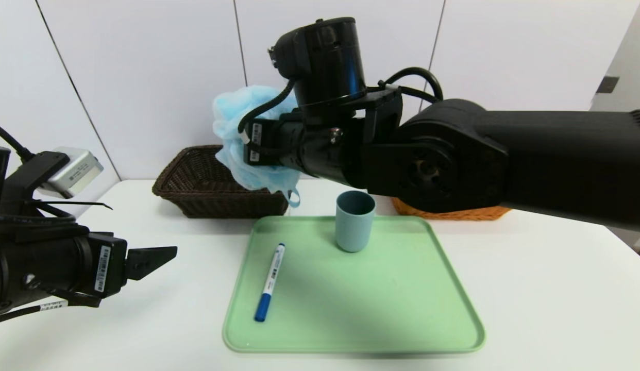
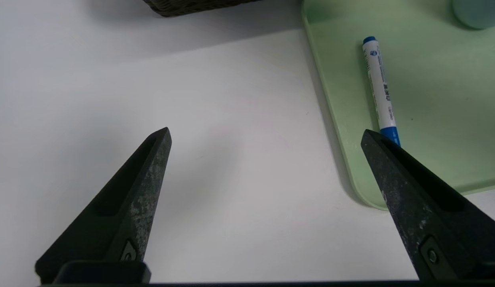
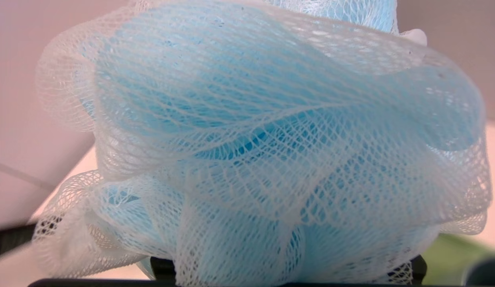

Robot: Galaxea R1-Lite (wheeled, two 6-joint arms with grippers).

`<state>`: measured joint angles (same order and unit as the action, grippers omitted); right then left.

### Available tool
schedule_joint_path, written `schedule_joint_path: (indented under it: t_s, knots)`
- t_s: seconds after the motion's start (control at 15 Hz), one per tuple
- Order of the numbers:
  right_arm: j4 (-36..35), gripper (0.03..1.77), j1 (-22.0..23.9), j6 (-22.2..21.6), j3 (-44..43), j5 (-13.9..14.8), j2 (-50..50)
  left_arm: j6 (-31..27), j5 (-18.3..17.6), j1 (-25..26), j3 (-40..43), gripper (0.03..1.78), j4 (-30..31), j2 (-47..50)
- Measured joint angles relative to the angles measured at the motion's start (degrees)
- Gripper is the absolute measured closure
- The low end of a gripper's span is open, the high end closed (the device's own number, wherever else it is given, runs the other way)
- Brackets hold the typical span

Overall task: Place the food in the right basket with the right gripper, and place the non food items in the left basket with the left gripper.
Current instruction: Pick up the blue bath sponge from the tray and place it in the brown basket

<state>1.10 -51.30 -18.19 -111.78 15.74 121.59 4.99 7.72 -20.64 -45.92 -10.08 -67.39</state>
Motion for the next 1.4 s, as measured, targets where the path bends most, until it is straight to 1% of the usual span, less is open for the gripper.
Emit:
schedule_joint_path:
  t_s: [0.2, 0.27, 0.4, 0.53, 0.6, 0.73, 0.8, 1.07, 1.4]
  knots:
    - [-16.25, 1.13, 3.23, 3.83, -0.13, -0.67, 4.79, -0.26, 0.90, 0.06, 2.29, 0.12, -0.09, 0.69]
    - [-20.99, 1.13, 4.04, 4.55, -0.33, -1.71, 6.47, -0.28, 1.54, 0.06, 2.82, 0.12, -0.06, 0.89]
    - [-28.49, 1.14, 5.52, 5.33, -0.44, -5.16, 10.00, -0.28, 1.88, 0.17, 3.32, 0.12, -0.06, 1.07]
    - [-33.51, 1.14, 6.64, 5.51, -0.52, -7.91, 13.09, -0.37, 1.99, 0.22, 3.69, 0.12, 0.00, 1.02]
    - [-35.18, 1.14, 7.09, 5.62, -0.55, -9.70, 14.60, -0.37, 2.01, 0.28, 3.84, 0.12, -0.05, 0.99]
    - [-35.08, 1.14, 7.39, 6.06, -0.57, -12.87, 16.84, -0.41, 1.99, 0.55, 4.36, 0.12, -0.05, 0.91]
    - [-34.78, 1.14, 7.45, 6.06, -0.57, -13.48, 17.88, -0.44, 2.04, 0.85, 4.66, 0.12, -0.05, 0.91]
    - [-34.58, 1.14, 7.86, 5.90, -1.01, -14.62, 19.81, -0.50, 2.34, 1.51, 5.30, 0.12, -0.06, 1.05]
    - [-35.85, 1.15, 8.44, 5.90, -1.06, -15.06, 20.20, -0.66, 2.36, 1.54, 5.30, 0.12, 0.11, 0.80]
